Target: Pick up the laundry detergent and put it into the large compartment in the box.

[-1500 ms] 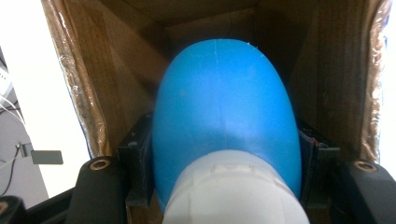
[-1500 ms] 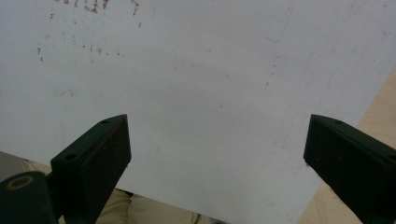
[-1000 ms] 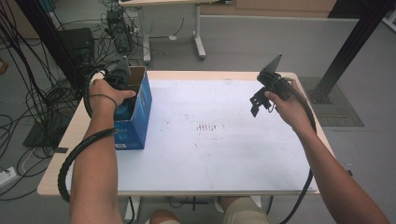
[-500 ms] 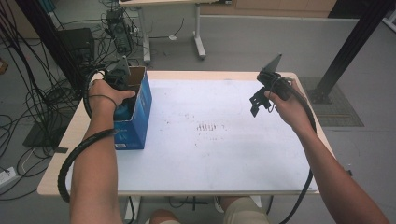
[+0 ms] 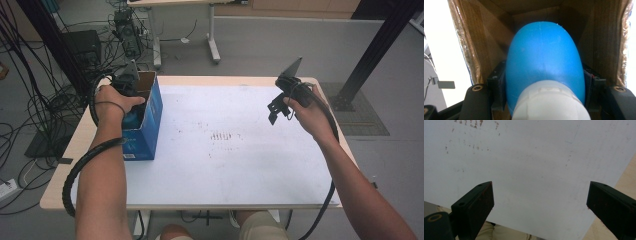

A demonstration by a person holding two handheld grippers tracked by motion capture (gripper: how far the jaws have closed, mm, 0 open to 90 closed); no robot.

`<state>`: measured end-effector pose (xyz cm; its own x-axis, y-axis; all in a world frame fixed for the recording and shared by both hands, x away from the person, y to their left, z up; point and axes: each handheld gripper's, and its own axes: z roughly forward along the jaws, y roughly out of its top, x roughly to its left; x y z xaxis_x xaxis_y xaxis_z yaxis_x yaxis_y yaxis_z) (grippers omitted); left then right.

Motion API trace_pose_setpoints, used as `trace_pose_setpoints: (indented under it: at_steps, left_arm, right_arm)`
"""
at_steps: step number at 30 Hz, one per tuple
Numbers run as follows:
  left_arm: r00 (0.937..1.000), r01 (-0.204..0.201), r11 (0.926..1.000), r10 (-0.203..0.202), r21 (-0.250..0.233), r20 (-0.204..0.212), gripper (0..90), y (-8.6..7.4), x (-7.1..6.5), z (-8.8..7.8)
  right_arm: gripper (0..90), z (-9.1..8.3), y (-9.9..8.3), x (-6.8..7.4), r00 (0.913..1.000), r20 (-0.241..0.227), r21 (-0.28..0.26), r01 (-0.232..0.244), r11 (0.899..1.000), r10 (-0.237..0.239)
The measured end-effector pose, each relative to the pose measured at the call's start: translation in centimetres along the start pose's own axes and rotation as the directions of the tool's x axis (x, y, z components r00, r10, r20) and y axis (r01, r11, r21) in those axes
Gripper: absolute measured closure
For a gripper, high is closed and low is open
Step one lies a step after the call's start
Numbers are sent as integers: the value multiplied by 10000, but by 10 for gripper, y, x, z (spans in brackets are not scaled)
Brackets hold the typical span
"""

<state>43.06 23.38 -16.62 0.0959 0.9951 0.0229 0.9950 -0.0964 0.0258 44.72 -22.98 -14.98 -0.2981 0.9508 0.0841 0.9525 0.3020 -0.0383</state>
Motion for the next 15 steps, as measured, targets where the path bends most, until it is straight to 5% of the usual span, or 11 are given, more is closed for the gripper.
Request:
trace_pose_setpoints:
  at_steps: [15]
  left_arm:
    - [10000, 51, 10000, -51, -61, 37, 368, -2, 1, 0]
  right_arm:
    - [75, 0, 0, 0, 10000, -19, -9, 18, 10000, -18]
